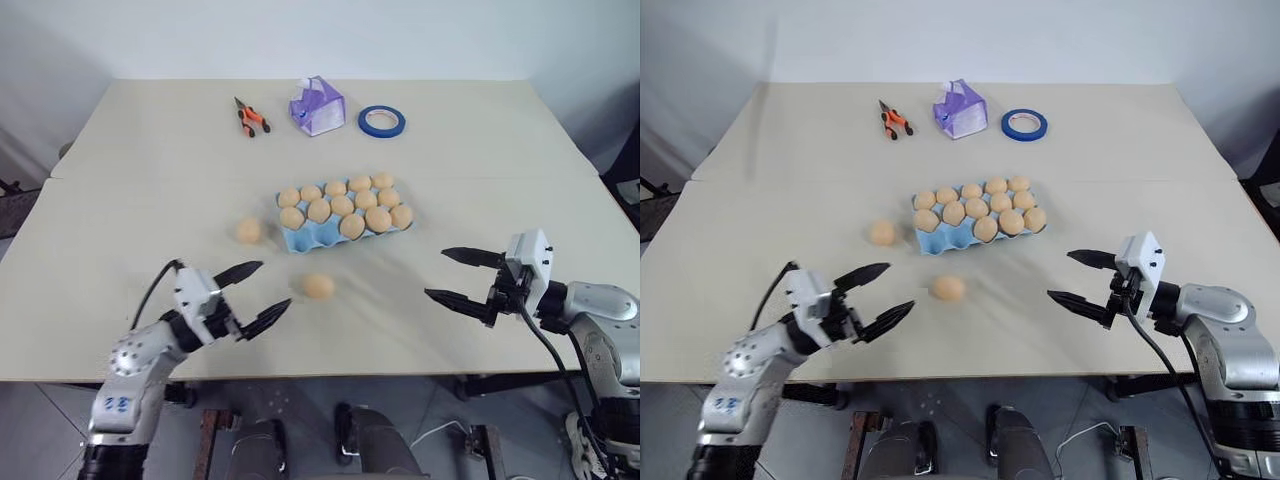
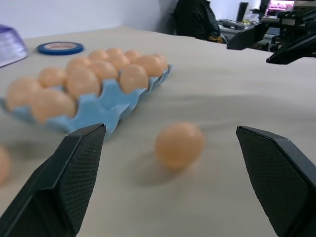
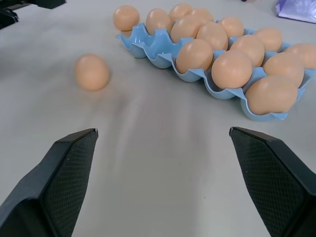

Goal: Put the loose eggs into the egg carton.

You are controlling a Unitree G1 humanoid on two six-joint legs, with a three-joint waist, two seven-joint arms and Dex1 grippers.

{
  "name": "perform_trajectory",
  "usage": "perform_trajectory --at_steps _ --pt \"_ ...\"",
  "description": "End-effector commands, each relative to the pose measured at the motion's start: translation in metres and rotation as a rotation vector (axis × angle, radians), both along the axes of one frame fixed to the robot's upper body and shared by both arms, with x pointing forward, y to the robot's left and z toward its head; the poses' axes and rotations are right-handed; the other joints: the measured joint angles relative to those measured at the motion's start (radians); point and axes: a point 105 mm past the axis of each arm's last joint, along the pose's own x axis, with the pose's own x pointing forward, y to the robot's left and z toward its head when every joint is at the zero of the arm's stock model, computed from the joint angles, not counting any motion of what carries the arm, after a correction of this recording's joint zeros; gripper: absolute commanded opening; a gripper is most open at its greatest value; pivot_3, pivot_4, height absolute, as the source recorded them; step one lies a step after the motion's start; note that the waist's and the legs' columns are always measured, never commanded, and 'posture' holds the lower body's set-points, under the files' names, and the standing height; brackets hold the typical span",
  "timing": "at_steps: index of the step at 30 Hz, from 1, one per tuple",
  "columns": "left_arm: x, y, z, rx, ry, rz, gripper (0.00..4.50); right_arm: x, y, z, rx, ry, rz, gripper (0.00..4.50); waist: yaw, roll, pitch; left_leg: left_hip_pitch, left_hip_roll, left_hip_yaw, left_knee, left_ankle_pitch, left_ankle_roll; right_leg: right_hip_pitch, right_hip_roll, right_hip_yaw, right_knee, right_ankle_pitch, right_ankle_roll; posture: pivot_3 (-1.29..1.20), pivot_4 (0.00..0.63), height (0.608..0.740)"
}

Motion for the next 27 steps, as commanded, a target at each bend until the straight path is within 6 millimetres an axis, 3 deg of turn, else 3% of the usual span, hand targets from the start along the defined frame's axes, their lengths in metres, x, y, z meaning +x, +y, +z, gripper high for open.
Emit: perform_trajectory --at_steps 1,7,23,27 --pt "0.003 -0.018 -0.003 0.019 -0.017 -0.042 4.5 -0.002 0.003 0.009 -0.002 -0.057 -0.006 4.47 0.0 0.0 0.0 0.0 0.0 0.0 0.0 0.0 0.0 0.0 0.0 0.0 0.0 0.0 0.0 0.0 0.15 0.74" --pt "0.024 -0.031 -0.022 0.058 -0.002 -0.04 4.5 0.002 0.003 0.01 -0.001 -0.092 -0.047 4.47 0.001 0.0 0.0 0.0 0.0 0.0 0.003 0.0 0.001 0.0 0.001 0.0 0.001 0.0 0.0 0.0 0.15 0.74" --pt "0.049 -0.069 -0.038 0.082 0.023 -0.1 4.5 0.009 -0.001 0.011 -0.002 -0.123 -0.12 4.47 0.003 0.0 0.0 0.0 0.0 0.0 0.005 0.001 0.001 0.0 0.001 0.001 0.003 0.001 0.002 0.0 0.15 0.74" --pt "0.056 -0.073 -0.038 0.069 0.038 -0.087 3.61 0.008 -0.002 0.01 -0.005 -0.12 -0.124 4.5 0.003 0.0 0.0 0.0 -0.001 0.0 0.006 0.001 0.001 0.001 0.001 0.001 0.003 0.001 0.002 0.0 0.15 0.74"
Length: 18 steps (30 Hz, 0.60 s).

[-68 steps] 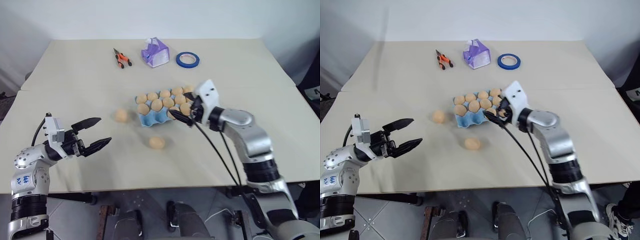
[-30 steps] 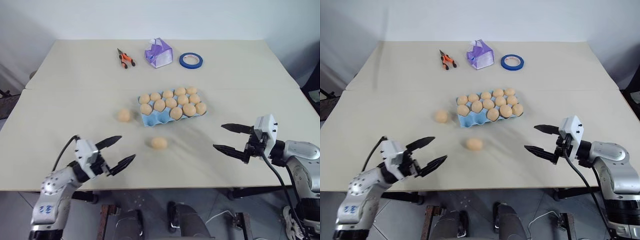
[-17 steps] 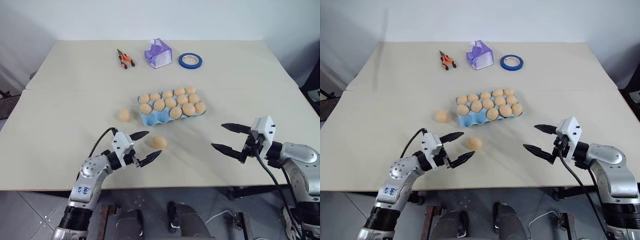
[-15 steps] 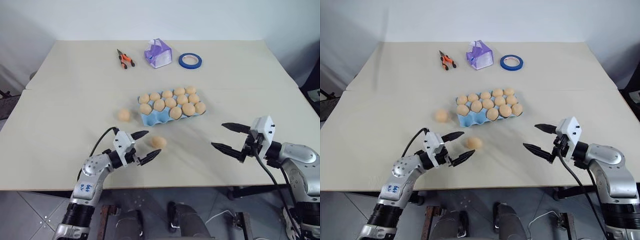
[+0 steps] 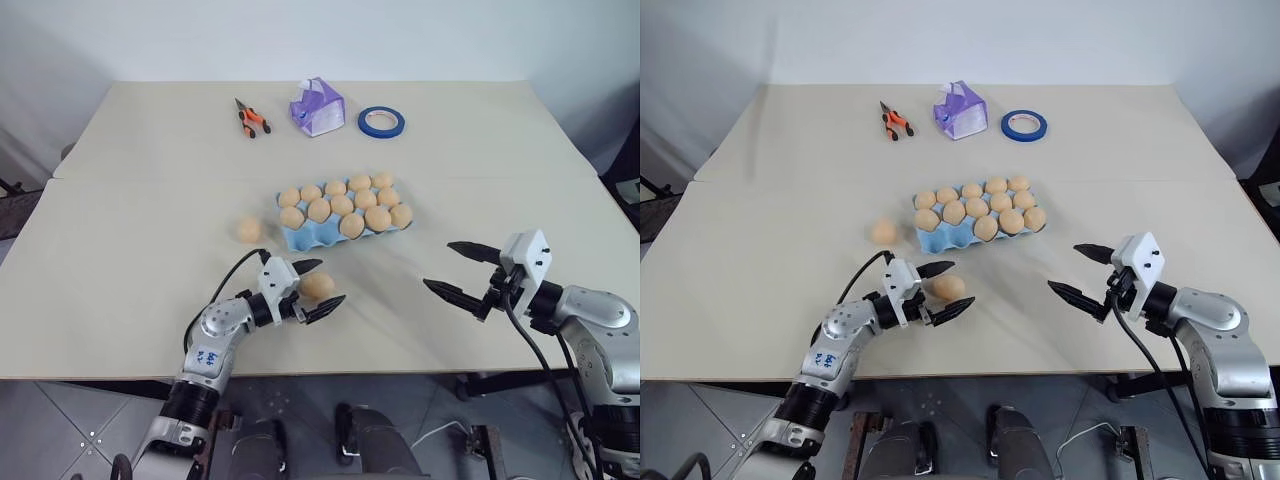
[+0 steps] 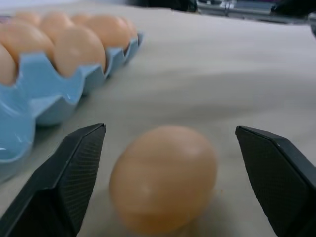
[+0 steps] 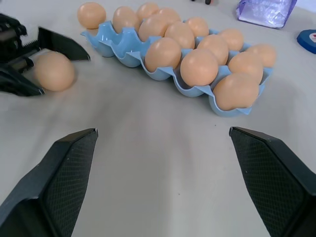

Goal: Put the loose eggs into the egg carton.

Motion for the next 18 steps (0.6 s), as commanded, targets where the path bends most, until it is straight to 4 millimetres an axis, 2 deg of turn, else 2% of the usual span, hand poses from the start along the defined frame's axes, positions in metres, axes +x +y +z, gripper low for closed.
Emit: perform_trajectory --at_steps 1,5,7,10,11,14,18 --pt "0.005 -0.005 0.004 -0.021 -0.008 0.01 3.27 -0.002 0.001 0.009 -0.003 -0.048 0.005 4.5 0.0 0.0 0.0 0.0 0.0 0.0 0.0 0.0 0.0 0.0 0.0 0.0 0.0 0.0 0.0 0.0 0.15 0.74" --pt "0.005 -0.004 0.007 -0.023 -0.022 0.004 2.1 -0.003 -0.002 0.01 -0.006 -0.053 -0.007 4.5 0.0 0.0 0.0 0.0 0.0 0.0 0.001 0.0 0.0 0.0 0.0 0.0 0.0 0.0 0.0 0.0 0.15 0.74" --pt "0.004 -0.004 0.01 -0.01 -0.038 -0.001 2.0 -0.003 -0.003 0.01 -0.007 -0.054 -0.011 4.5 -0.001 0.0 0.0 0.0 0.0 0.0 0.001 0.0 0.0 0.0 0.0 0.0 0.001 0.0 0.0 0.0 0.15 0.74" --pt "0.002 -0.01 0.026 0.01 -0.12 -0.033 2.0 -0.002 -0.004 0.011 -0.009 -0.058 -0.016 4.5 -0.001 0.0 0.0 0.0 0.0 0.0 0.002 0.0 0.0 0.0 0.0 0.0 0.002 0.0 0.0 0.0 0.15 0.74" --pt "0.004 -0.012 0.038 -0.019 -0.153 -0.017 2.0 -0.002 -0.004 0.011 -0.009 -0.059 -0.018 4.5 -0.001 0.0 0.0 0.0 0.0 0.0 0.002 0.0 0.0 0.0 0.0 0.0 0.002 0.0 0.0 0.0 0.15 0.74" --pt "0.015 -0.02 0.069 -0.106 -0.181 0.048 2.0 -0.001 -0.004 0.011 -0.008 -0.062 -0.02 4.5 0.003 0.0 0.0 -0.001 0.0 0.0 0.004 0.0 0.0 0.0 0.0 0.0 0.002 0.0 0.001 0.0 0.15 0.74" --pt "0.046 -0.022 0.089 -0.117 -0.198 0.194 2.0 0.0 -0.004 0.011 -0.008 -0.067 -0.023 4.5 0.015 0.0 0.0 -0.003 0.0 -0.001 0.01 -0.001 0.003 0.001 0.0 0.001 0.001 0.002 0.003 0.0 0.15 0.74"
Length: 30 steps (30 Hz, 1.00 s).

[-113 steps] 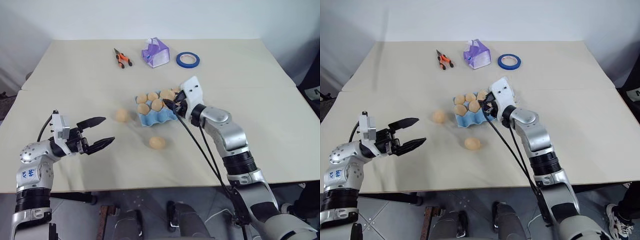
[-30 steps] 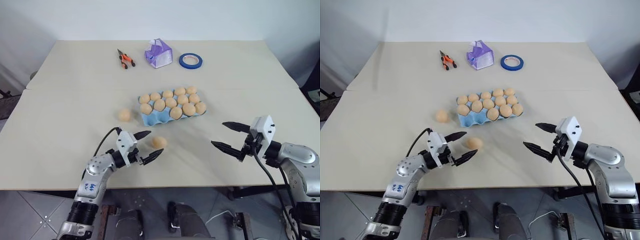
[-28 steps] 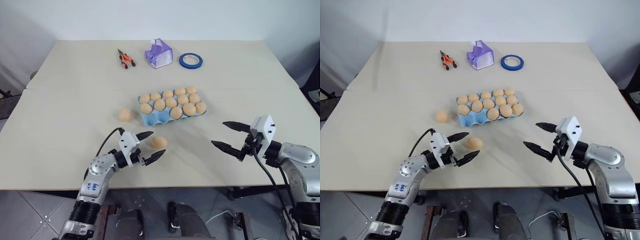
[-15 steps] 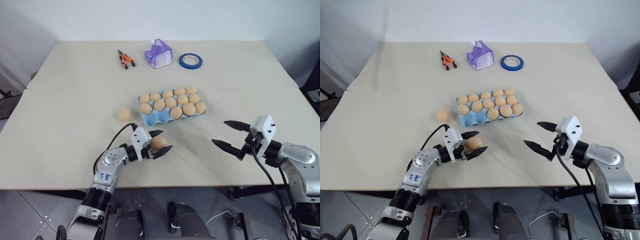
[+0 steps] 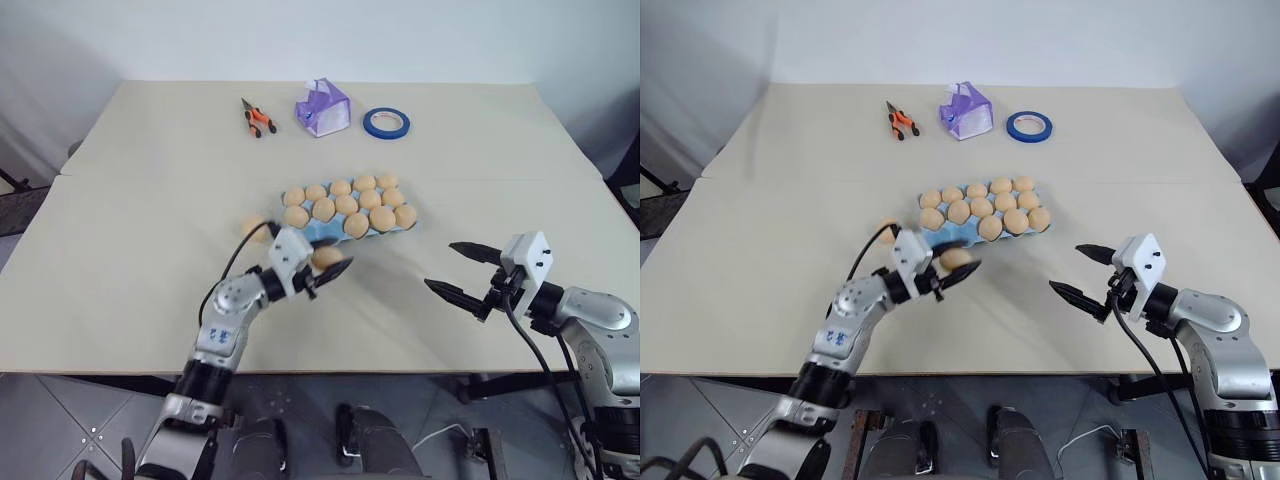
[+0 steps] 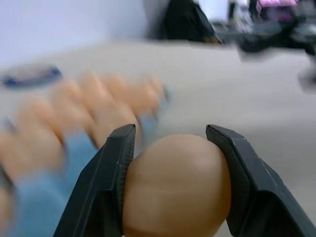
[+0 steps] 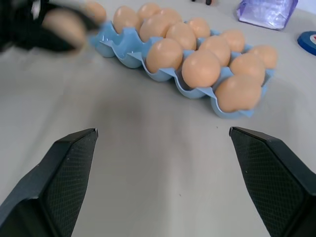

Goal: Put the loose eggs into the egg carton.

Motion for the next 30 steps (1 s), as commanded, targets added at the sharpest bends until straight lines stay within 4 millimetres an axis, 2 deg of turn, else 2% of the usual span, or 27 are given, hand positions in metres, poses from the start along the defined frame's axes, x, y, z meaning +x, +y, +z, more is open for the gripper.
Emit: perform_trajectory --at_steps 1,5,9,10,15,16,21,26,30 --pt "0.023 0.005 0.014 -0.011 -0.012 0.139 2.0 0.0 -0.002 0.012 -0.001 -0.059 -0.006 4.5 0.0 0.0 0.0 0.0 0.0 0.001 0.0 0.0 0.0 0.0 0.0 0.001 0.0 0.0 0.0 0.0 0.15 0.74" --pt "0.044 0.004 0.005 0.03 0.031 0.238 2.0 0.001 -0.002 0.013 -0.001 -0.067 -0.015 4.5 0.0 0.0 0.0 0.001 0.0 0.001 0.0 0.0 0.001 0.0 0.001 0.002 0.0 0.0 0.001 0.0 0.15 0.74" --pt "0.053 0.001 0.0 0.046 0.057 0.267 2.0 -0.001 -0.003 0.012 0.004 -0.07 -0.03 4.5 0.003 0.0 0.0 0.0 0.0 0.001 -0.001 0.0 0.0 0.0 0.001 0.001 0.0 0.0 0.001 0.0 0.15 0.74" --pt "0.052 -0.002 0.0 0.048 0.059 0.254 2.7 -0.002 -0.004 0.011 0.004 -0.069 -0.036 4.5 0.006 0.0 0.0 0.0 0.0 0.001 -0.001 -0.001 0.0 -0.001 0.001 0.001 0.0 0.0 0.0 0.0 0.15 0.74" --pt "0.047 -0.008 0.0 0.059 0.057 0.211 4.29 -0.004 -0.006 0.01 0.004 -0.068 -0.054 4.5 0.008 0.0 0.0 0.0 0.0 0.001 -0.001 -0.002 0.001 -0.001 0.0 0.001 0.0 0.0 0.0 0.0 0.15 0.74" --pt "0.046 -0.007 0.0 0.062 0.058 0.206 4.49 -0.004 -0.006 0.009 0.004 -0.068 -0.055 4.5 0.008 0.0 0.0 0.0 0.0 0.002 -0.001 -0.002 0.001 -0.001 0.0 0.001 0.0 0.0 0.0 0.0 0.15 0.74" --pt "0.038 -0.008 0.001 0.084 0.044 0.171 4.49 -0.005 -0.005 0.008 0.007 -0.064 -0.057 4.5 0.008 0.0 0.0 0.0 0.0 0.002 -0.001 -0.002 0.001 -0.001 0.001 0.001 0.0 0.0 0.0 0.0 0.15 0.74" --pt "0.007 -0.005 0.007 0.073 0.006 0.058 4.49 -0.005 -0.005 0.008 0.008 -0.062 -0.055 4.5 0.007 0.0 0.0 0.0 0.0 0.002 -0.001 -0.002 0.0 -0.001 0.001 0.002 0.0 0.0 0.0 0.0 0.15 0.74" --pt "-0.026 0.019 0.003 0.023 0.005 -0.024 4.49 -0.006 -0.004 0.007 0.01 -0.06 -0.051 4.5 0.003 0.001 0.0 0.001 0.001 0.003 -0.001 -0.002 0.0 -0.001 0.001 0.002 0.001 0.0 0.0 0.0 0.15 0.74"
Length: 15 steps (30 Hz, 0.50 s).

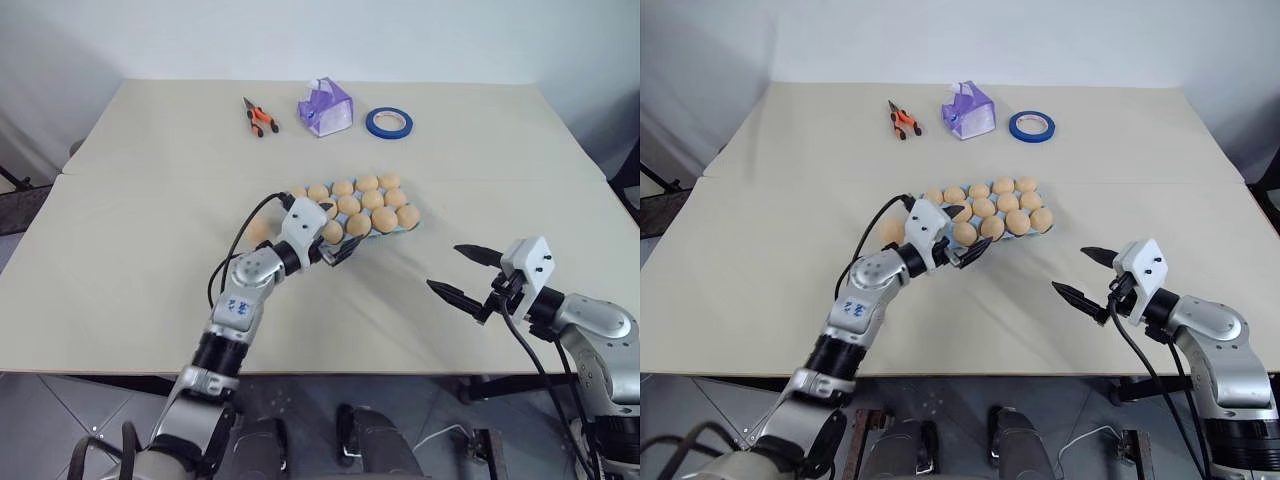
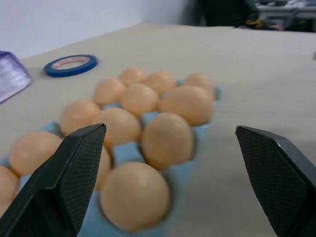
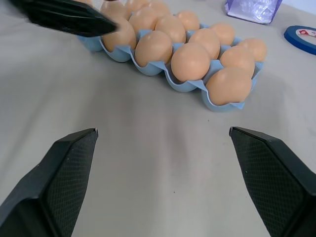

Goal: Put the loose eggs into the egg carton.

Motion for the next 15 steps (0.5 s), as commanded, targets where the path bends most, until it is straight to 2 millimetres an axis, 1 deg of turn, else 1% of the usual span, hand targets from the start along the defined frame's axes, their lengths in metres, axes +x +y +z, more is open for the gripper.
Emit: perform_trajectory --at_steps 1,4,7,8,9,10,13,15 --pt "-0.032 0.021 0.015 -0.095 -0.049 -0.103 4.49 -0.003 -0.001 0.013 0.009 -0.056 0.005 4.5 -0.002 0.0 0.0 0.001 0.0 0.0 0.0 0.0 0.0 0.0 0.0 0.0 0.0 0.0 0.0 0.0 0.15 0.74" --pt "-0.044 0.05 0.011 -0.119 -0.005 -0.087 4.49 -0.002 -0.001 0.013 0.01 -0.054 0.009 4.5 -0.003 0.0 0.0 0.001 0.001 0.001 0.0 0.0 0.0 0.0 0.0 0.001 0.001 -0.001 -0.001 0.0 0.15 0.74" --pt "-0.056 0.082 -0.001 -0.073 0.057 -0.077 4.49 0.0 -0.002 0.013 0.008 -0.053 0.014 4.5 0.001 0.0 0.0 0.001 0.0 0.0 0.001 0.001 0.0 0.0 0.0 0.001 0.0 -0.001 -0.002 0.0 0.15 0.74" --pt "-0.06 0.096 -0.005 -0.053 0.083 -0.064 4.49 0.0 -0.002 0.014 0.01 -0.054 0.019 4.5 -0.001 0.0 0.0 0.001 0.0 0.001 0.001 0.0 0.0 0.0 0.0 0.001 0.0 -0.001 -0.002 0.0 0.15 0.74" --pt "-0.063 0.105 -0.007 -0.041 0.101 -0.055 4.49 -0.001 -0.002 0.014 0.012 -0.054 0.023 4.5 -0.001 0.001 0.0 0.001 0.0 0.001 0.001 -0.001 -0.003 0.0 0.0 0.002 -0.001 -0.001 -0.002 0.0 0.15 0.74" --pt "-0.065 0.119 -0.01 -0.026 0.118 -0.022 4.49 -0.001 -0.001 0.014 0.015 -0.052 0.03 4.5 -0.001 0.0 0.0 0.001 0.0 0.002 0.001 -0.001 -0.003 0.0 0.0 0.002 -0.001 -0.001 -0.002 0.0 0.15 0.74" --pt "-0.059 0.171 -0.011 -0.037 0.1 0.156 4.49 -0.005 -0.001 0.012 0.026 -0.044 0.058 4.5 0.001 0.001 0.0 0.001 0.0 0.002 0.001 -0.001 -0.003 0.0 -0.001 0.002 -0.002 0.0 -0.002 0.0 0.15 0.74" --pt "-0.06 0.197 -0.01 -0.053 0.1 0.242 4.49 -0.009 -0.001 0.011 0.033 -0.038 0.08 4.5 0.002 0.001 0.0 0.001 0.0 0.001 0.0 -0.001 -0.003 0.0 -0.001 0.002 -0.003 -0.001 -0.003 0.0 0.15 0.74"
